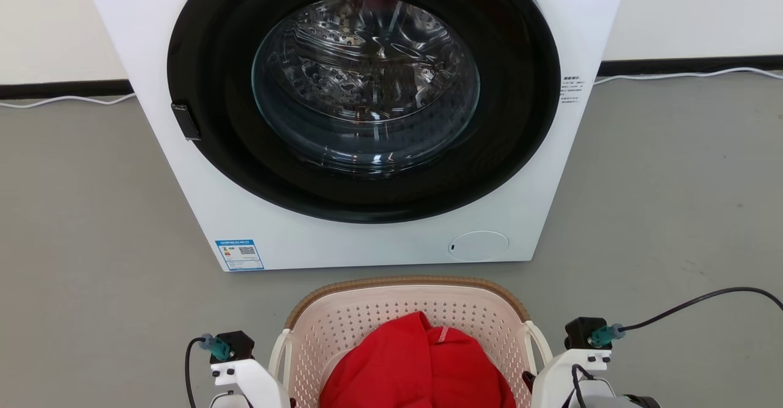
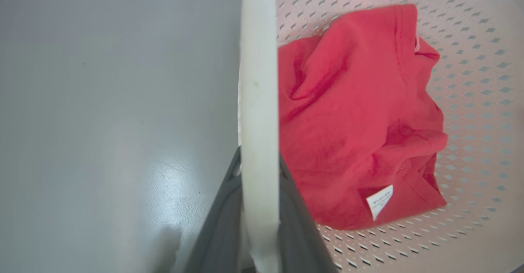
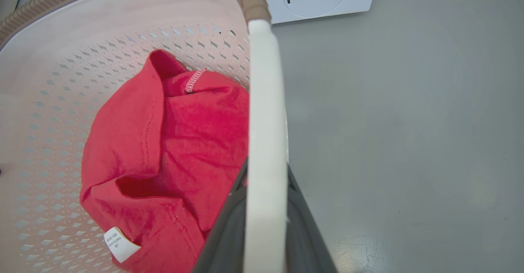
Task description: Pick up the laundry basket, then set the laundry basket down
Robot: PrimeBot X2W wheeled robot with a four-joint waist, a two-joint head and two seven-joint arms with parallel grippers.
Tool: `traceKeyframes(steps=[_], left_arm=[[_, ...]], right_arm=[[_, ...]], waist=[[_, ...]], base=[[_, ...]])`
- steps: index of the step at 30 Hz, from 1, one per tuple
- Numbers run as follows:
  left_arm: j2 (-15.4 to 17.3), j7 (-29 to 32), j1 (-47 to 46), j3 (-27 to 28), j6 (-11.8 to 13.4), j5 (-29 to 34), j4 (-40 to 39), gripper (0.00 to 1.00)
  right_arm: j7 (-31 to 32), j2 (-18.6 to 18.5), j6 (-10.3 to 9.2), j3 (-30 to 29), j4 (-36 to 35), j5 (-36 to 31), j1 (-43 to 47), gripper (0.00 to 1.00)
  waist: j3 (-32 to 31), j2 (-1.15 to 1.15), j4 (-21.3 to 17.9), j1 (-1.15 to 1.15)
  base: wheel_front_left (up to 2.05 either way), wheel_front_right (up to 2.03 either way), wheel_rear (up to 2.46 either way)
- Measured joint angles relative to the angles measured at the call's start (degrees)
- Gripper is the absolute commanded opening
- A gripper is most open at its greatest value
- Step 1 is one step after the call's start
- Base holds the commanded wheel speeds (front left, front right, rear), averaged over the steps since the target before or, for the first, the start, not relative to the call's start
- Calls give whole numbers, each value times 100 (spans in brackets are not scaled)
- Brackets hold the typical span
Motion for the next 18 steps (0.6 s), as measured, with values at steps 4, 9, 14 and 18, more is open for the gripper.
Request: traceKeyframes(steps=[4,9,14,18], left_arm=[[-3,20,0,14,0,0,3,0],[-5,25,0,24,0,0,4,0],[-3,25,-1,42,0,0,4,0],[-1,19,-1,68,0,-1,3,0]], right_arm=[[0,0,0,71,3,49,-2,0],[0,-1,0,111,5,87,-10,0],[0,0,0,141,8,111,-69,0],[-1,0,0,153,8,111,-98,0]], waist=[[-8,0,-8,0],[-8,0,-11,0],[1,0,-15,0],[19,0,-26,0]], base=[[0,0,0],[0,0,0],[0,0,0],[0,0,0]])
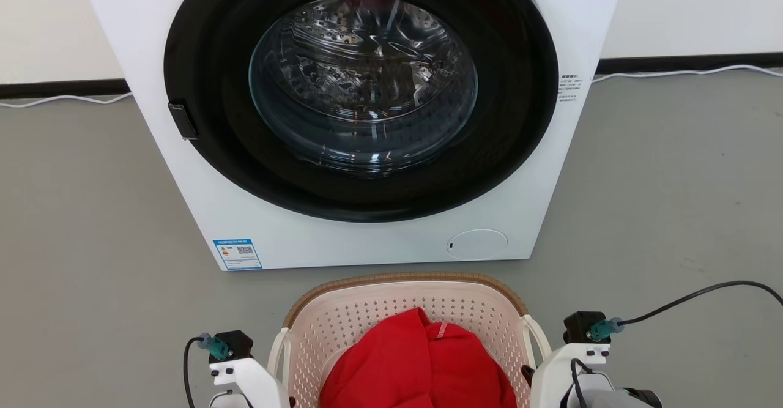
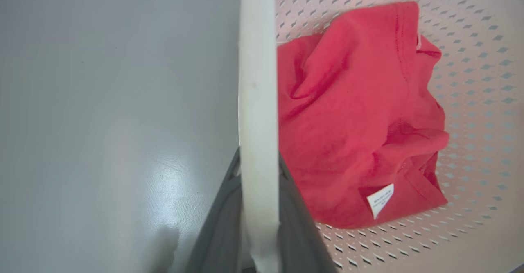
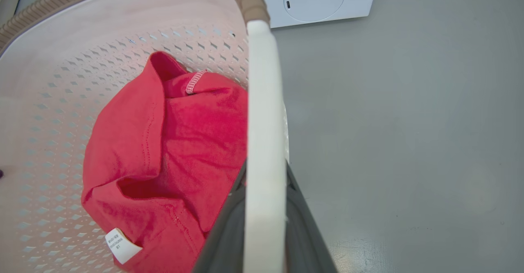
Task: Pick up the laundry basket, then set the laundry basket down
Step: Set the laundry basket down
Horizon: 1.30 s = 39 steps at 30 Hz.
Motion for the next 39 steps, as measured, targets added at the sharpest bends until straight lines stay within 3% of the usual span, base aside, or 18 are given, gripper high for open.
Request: traceKeyframes(steps=[12,39], left_arm=[[99,-131,-11,29,0,1,-155,0],[1276,-973,-639,133,0,190,-1618,0]], right_arm=[[-125,3,0,29,0,86,-35,0],[-1131,115,7,304,-156,359,-954,0]], waist=[[227,0,-25,0],[1837,0,-36,0]], base=[[0,0,0],[0,0,0]])
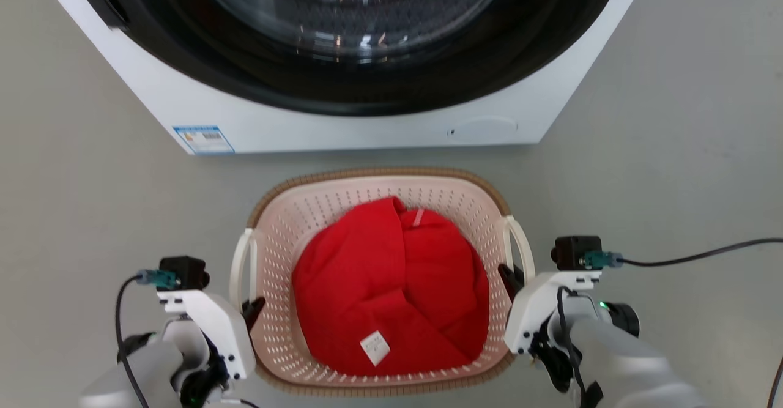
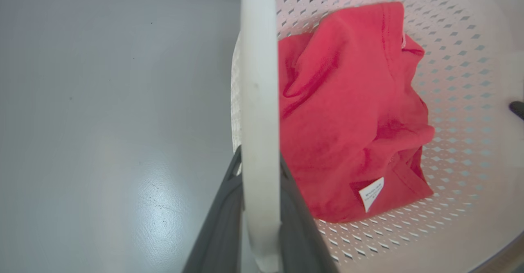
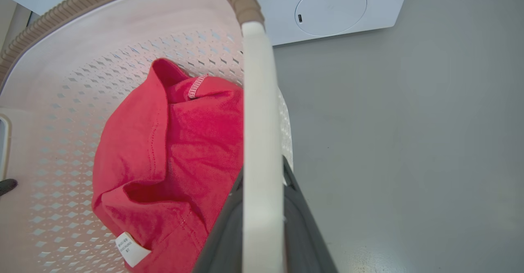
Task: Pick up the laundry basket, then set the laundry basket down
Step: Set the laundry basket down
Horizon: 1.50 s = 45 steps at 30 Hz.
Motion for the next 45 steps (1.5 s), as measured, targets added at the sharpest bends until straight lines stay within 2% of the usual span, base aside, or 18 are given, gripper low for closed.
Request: traceKeyframes(steps=[21,32,45], left_arm=[[594,-378,-594,-36,25,120,-699,0],[850,-602,-1061,-94,33,276,-1013,0],[951,-944,-1563,-129,51,456,-1143,0]], right_arm=[[-242,46,1,4,-49,78,-771,0],[-242,51,3,-621,-48,-442,-1193,0],[-282,35,4,-1779,-148,-1512,-1534,0]], waist=[[1201,0,18,0],[1892,0,72,1],[2589,0,174,1]], base=[[0,0,0],[0,0,0],[0,0,0]])
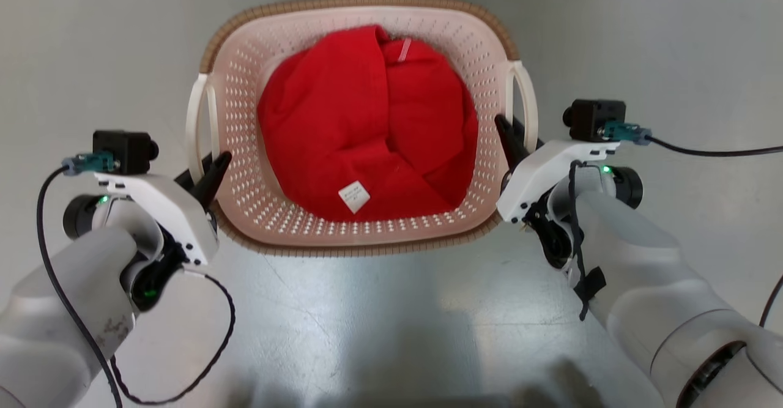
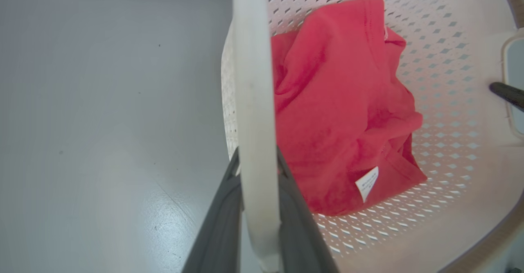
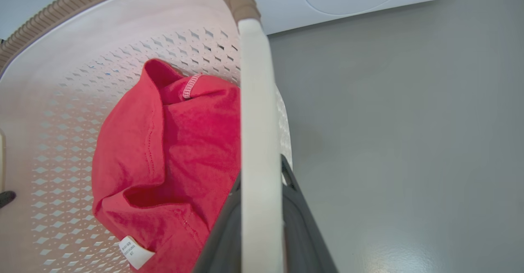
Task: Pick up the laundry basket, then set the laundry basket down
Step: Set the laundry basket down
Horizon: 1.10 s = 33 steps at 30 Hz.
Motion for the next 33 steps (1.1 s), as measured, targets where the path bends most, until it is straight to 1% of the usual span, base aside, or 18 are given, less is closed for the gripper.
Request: traceKeyframes(steps=[6,7,15,21,28,33], left_arm=[[78,-27,-191,64,0,187,-93,0],[78,-27,-191,64,0,187,-93,0],[105,-35,-289,511,0,571,-197,0],[104,-78,-297,716,0,739,-279,0],[105,-83,-413,800,1,880,-315,0],[100,-78,-415,798,1,921,-324,0]], right_arm=[[-1,-12,0,-641,-113,-623,-8,0],[-1,-12,0,-641,-113,-623,-8,0],[-10,-41,0,-1680,-477,-1626,2,0],[-9,-48,1,-2319,-702,-2292,41,0],[-10,-52,2,-2824,-943,-2728,141,0],[-10,-49,3,-2976,-998,-2846,250,0]], waist=[[312,0,36,0],[312,0,36,0],[651,0,58,0],[816,0,91,0],[988,0,106,0],[1048,0,129,0]], base=[[0,0,0],[0,0,0],[0,0,0],[0,0,0],[0,0,0],[0,0,0]])
